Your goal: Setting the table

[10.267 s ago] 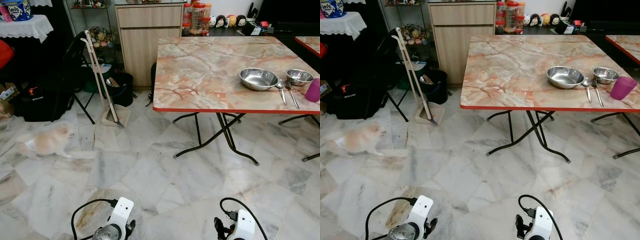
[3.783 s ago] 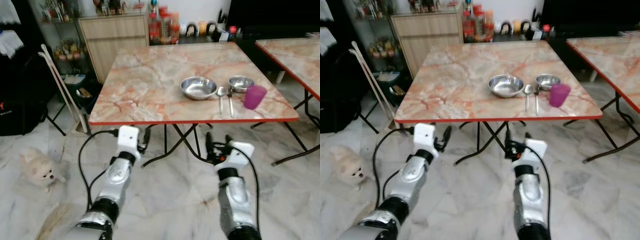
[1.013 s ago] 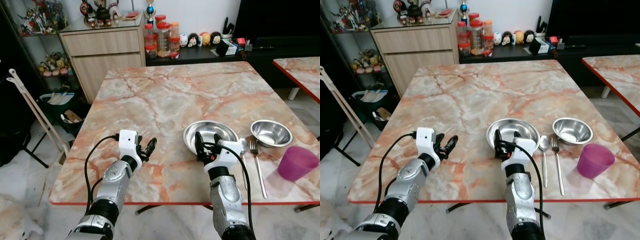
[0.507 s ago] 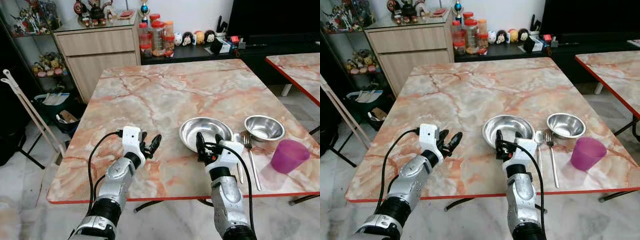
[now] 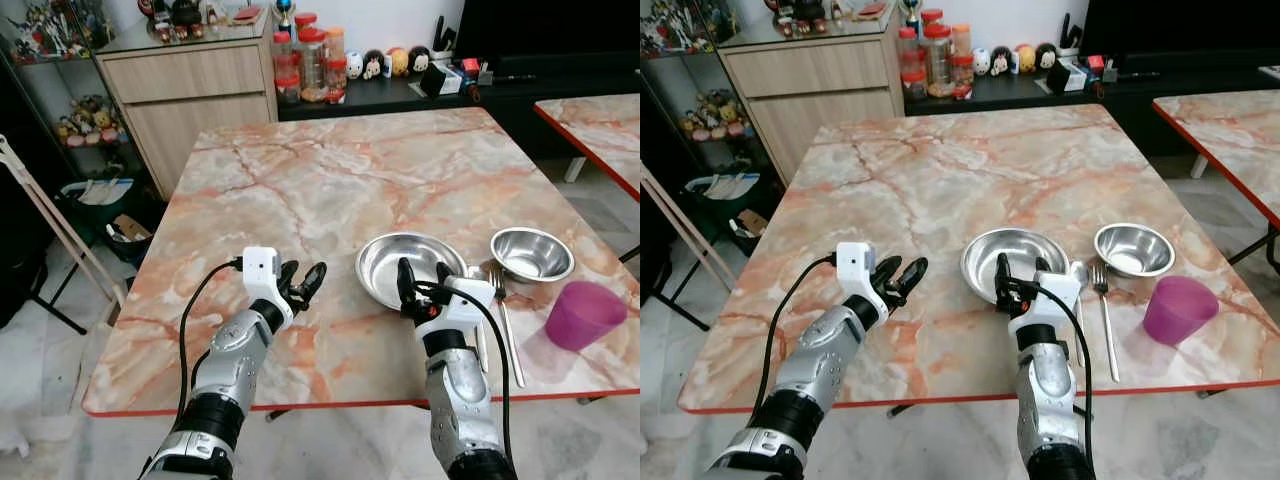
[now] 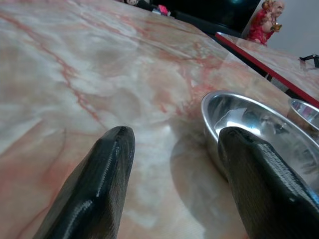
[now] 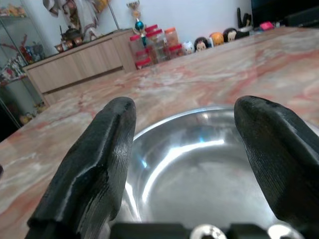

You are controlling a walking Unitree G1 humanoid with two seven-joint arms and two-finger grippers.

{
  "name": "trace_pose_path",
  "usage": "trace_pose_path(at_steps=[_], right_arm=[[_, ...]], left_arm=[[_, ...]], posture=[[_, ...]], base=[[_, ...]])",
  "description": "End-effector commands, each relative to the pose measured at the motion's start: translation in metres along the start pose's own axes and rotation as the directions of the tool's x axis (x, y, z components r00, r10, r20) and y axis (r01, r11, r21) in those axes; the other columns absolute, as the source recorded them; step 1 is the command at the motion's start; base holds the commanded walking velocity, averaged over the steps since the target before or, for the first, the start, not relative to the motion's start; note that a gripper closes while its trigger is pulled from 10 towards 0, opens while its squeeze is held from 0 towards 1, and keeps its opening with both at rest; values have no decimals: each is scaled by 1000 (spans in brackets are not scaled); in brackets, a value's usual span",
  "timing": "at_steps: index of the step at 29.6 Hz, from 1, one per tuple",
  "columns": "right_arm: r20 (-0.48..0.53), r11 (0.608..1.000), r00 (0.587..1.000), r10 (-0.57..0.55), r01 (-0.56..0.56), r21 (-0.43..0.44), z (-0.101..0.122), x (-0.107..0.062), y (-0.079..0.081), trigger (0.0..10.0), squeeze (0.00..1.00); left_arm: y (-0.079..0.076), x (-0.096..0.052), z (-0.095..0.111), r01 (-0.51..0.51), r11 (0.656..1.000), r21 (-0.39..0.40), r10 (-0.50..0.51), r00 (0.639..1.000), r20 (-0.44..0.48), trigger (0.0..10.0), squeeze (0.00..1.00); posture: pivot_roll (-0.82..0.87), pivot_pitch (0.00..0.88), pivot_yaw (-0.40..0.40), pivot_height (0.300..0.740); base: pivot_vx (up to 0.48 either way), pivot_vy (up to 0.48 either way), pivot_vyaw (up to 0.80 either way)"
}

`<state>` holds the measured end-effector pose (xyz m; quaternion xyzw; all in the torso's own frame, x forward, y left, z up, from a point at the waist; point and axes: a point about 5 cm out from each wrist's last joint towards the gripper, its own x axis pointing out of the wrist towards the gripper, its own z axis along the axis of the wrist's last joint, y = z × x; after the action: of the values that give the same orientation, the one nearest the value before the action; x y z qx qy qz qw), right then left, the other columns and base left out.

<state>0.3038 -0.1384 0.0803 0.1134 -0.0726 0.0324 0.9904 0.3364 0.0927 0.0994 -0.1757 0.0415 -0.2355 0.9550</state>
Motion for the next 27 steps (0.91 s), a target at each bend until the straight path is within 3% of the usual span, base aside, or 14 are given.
trace_pose_path(at_steps=[1,2,9,14,17,19,20,22,27], right_arm=[[7,1000,1000,8,-8,7,3,2,3,10000,0],[8,1000,1000,9,-9,6,3,2,3,10000,0],[4,1000,1000,15,-15,9,3,1,6,10000,0],[1,1000,1000,16,-16,10,2,0,7,10000,0],[-1,1000,1000,18,-18,7,2,0,7,10000,0],[-2,1000,1000,20,-20,6,2,0,7,10000,0],[-2,1000,1000,20,-20,6,2,0,7,10000,0],[1,1000,1000,19,-19,7,3,1,7,10000,0],[4,1000,1000,22,-22,10,3,0,8,10000,0]], left_arm=[[3,-3,2,9,1000,-5,-9,1000,-1,10000,0],[2,-4,1,28,1000,-6,-28,1000,-11,10000,1000],[-8,-10,-18,113,992,-56,-119,985,-121,10000,1000],[-14,-12,-26,148,973,-180,-177,971,-160,10000,1000],[-21,-7,-28,164,975,-148,-190,964,-185,10000,1000],[-23,-4,-28,144,973,-179,-177,967,-185,10000,1000],[-23,-2,-28,134,972,-191,-169,968,-184,10000,0],[-32,3,-28,161,949,-272,-214,960,-178,10000,0],[-46,7,-30,206,936,-284,-265,946,-185,10000,0]], posture=[[-66,0,75,740],[-66,0,74,740],[-64,0,75,740],[-69,0,80,740],[-69,0,80,740],[-72,0,81,740],[-71,0,81,740],[-72,0,82,740],[-72,0,83,740]], base=[[0,0,0],[0,0,0],[0,0,0],[0,0,0],[0,0,0],[0,0,0],[0,0,0],[0,0,0],[0,0,0]])
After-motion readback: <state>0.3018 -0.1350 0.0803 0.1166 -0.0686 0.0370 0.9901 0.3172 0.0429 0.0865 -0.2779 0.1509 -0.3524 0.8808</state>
